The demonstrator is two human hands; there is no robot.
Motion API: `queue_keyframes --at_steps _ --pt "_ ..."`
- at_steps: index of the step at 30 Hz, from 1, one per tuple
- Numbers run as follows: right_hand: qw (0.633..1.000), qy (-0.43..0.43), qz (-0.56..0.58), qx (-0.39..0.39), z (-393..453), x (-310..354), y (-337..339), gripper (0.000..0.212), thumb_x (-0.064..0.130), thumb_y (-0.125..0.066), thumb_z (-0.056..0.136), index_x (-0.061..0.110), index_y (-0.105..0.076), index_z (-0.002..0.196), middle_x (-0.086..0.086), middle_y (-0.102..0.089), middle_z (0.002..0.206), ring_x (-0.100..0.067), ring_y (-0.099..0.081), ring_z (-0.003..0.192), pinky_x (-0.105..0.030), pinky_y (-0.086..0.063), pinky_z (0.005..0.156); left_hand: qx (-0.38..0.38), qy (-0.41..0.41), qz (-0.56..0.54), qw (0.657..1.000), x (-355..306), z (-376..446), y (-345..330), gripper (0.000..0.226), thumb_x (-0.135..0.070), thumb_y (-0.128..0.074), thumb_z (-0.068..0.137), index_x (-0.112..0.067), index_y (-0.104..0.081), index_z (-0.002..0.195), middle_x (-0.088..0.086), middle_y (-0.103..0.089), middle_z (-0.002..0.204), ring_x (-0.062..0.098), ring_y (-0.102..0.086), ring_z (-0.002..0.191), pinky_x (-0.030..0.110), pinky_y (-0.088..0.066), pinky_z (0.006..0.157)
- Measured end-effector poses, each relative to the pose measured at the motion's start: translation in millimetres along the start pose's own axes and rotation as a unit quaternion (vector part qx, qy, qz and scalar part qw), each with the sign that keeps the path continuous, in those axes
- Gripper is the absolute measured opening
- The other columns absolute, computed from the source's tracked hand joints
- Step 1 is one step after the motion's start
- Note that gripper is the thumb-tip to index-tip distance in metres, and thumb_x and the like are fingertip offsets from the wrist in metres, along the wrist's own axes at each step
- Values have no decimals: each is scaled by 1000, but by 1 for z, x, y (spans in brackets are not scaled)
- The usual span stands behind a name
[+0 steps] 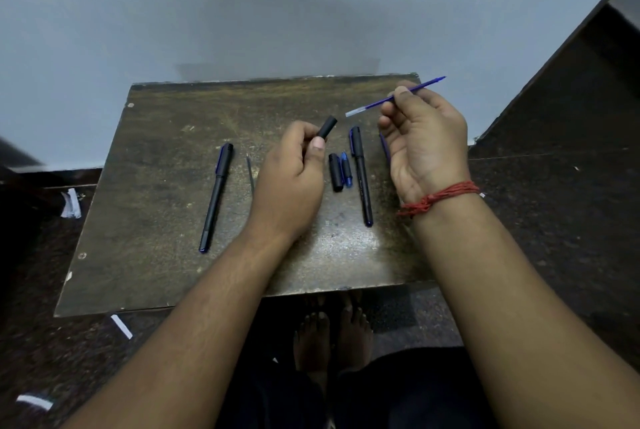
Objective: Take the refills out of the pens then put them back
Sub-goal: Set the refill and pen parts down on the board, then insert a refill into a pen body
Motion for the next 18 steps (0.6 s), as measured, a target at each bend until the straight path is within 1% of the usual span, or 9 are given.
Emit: queue_keyframes --at_steps 5,11,18 --pt "1000 1 -19 14 -1 -3 -4 9 -2 -60 94 6 -64 92 -4 -62 73 -11 -61 61 -22 -52 57 2 -6 3 1000 -1 0 -1 11 -21 -47 105 -19 -58 102 -14 -49 72 -2 -46 64 17 -31 55" --pt "997 27 -63 30 -2 2 -8 12 -1 -60 94 7 -65 88 -4 -62 73 -10 -60 62 -22 -51 58 0 -19 9 1000 -2 -1 -1 10 -20 -47 104 -21 -57 100 -14 -48 69 -2 -46 62 13 -30 54" --pt "995 42 -82 38 -2 4 -7 13 -1 -60 93 9 -67 88 -3 -63 72 -11 -60 62 -24 -51 58 -6 -27 15 999 -3 -1 0 10 -20 -48 104 -21 -56 98 -13 -50 70 -2 -47 62 13 -31 54"
Point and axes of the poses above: each hand's wrist, its own z-axis towards the middle knuckle, its own y-axis out of the back of the hand, x = y × z, the point moved 8 cm from there along z, towards the middle knuckle
